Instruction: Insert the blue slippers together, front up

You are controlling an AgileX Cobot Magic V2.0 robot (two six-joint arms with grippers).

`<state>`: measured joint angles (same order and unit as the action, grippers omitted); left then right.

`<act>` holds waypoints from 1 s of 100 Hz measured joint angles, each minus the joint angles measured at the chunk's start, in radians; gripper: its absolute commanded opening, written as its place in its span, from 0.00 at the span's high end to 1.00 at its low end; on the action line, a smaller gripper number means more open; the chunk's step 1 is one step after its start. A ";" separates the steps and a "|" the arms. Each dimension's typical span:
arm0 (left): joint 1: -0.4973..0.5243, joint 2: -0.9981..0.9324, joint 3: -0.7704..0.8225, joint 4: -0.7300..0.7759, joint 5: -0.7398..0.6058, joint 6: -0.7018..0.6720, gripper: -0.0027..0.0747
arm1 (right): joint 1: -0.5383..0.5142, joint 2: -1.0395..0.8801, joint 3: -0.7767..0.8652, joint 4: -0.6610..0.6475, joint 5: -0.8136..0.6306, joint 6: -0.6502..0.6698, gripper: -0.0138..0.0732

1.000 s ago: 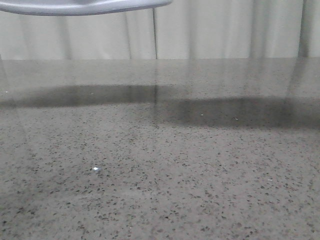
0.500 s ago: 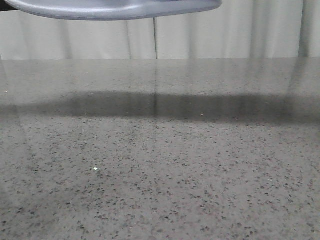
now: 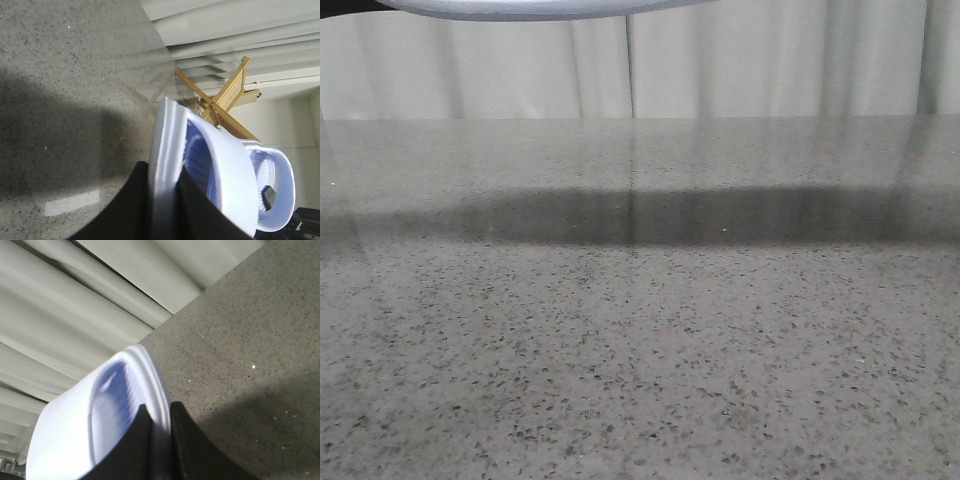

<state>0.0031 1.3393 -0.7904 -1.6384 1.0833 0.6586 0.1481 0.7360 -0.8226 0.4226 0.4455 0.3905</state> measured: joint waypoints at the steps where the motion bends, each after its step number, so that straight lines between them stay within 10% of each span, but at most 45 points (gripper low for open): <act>1: -0.002 0.000 0.000 -0.002 0.000 0.000 0.94 | 0.000 0.000 0.000 0.000 0.000 0.000 0.96; 50: -0.006 0.000 0.000 -0.027 0.022 -0.002 0.94 | 0.000 0.007 0.000 0.046 0.008 -0.022 0.96; 100: -0.006 0.000 0.002 -0.040 0.020 -0.002 0.94 | 0.000 0.116 0.000 0.381 -0.005 -0.360 0.96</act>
<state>-0.0030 1.3393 -0.7887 -1.6788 1.1036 0.6567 0.1481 0.8521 -0.8230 0.8040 0.4403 0.0301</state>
